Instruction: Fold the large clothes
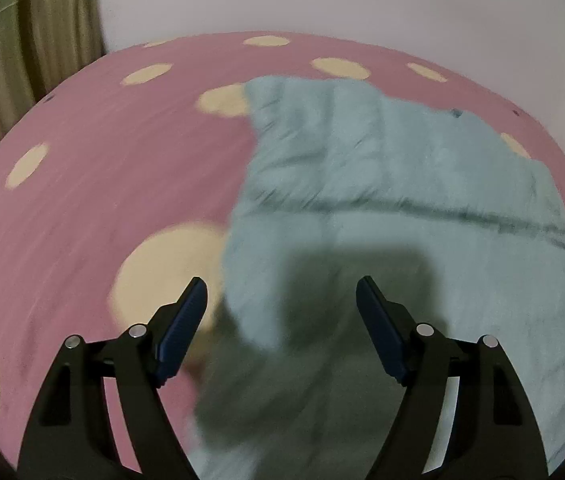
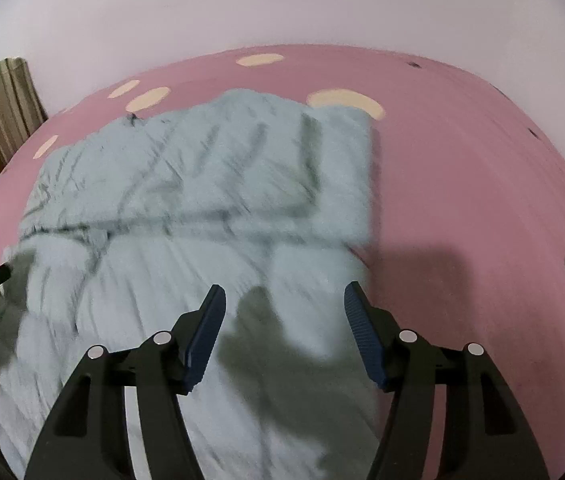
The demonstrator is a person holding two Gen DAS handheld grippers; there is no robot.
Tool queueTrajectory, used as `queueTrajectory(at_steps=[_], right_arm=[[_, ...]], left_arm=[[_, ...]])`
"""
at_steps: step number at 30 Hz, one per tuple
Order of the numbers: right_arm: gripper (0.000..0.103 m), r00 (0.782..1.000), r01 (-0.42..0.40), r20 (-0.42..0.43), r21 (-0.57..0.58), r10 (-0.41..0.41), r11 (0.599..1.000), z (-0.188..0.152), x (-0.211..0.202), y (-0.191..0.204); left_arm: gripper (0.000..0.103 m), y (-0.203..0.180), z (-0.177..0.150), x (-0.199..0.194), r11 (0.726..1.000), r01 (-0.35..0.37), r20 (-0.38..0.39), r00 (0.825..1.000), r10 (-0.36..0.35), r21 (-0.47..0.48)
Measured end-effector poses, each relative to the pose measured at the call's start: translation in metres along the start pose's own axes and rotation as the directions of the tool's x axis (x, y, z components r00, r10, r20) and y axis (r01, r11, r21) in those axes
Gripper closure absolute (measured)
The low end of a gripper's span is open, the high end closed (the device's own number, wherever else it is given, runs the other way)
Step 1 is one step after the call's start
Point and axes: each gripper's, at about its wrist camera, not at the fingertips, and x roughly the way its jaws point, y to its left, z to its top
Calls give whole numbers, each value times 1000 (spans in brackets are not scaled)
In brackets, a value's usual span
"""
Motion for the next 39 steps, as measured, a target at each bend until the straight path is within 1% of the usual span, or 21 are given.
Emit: queueTrajectory(at_steps=[3, 7, 11, 13, 18, 24, 29, 33, 39], right_arm=[[41, 1000, 5, -18, 29, -4, 1000, -25, -16, -18], [41, 1000, 3, -30, 60, -1, 998, -57, -34, -32], [39, 999, -24, -45, 87, 28, 996, -82, -47, -40], [36, 998, -32, -49, 93, 37, 995, -91, -51, -42], [36, 997, -39, -61, 106, 46, 994, -115, -62, -47], [36, 992, -80, -85, 148, 94, 986, -138, -68, -51], [36, 993, -81, -75, 138, 91, 987, -149, -74, -46], [36, 994, -78, -69, 126, 87, 989, -153, -75, -45], [40, 995, -65, -71, 113, 73, 992, -154, -77, -43]], left_arm=[[26, 23, -28, -18, 999, -10, -19, 1000, 9, -31], [26, 44, -62, -35, 998, -2, -56, 998, -1, -59], [26, 56, -90, -50, 995, 55, -79, 995, -62, -86], [26, 58, -96, -54, 993, 73, -80, 994, -81, -93], [26, 60, -110, -64, 989, 122, -86, 988, -129, -88], [26, 59, -121, -68, 982, 167, -84, 981, -175, -94], [26, 60, -125, -71, 974, 208, -79, 973, -215, -89], [27, 62, -130, -73, 973, 214, -70, 973, -220, -86], [28, 66, -135, -79, 969, 216, -88, 970, -227, -121]])
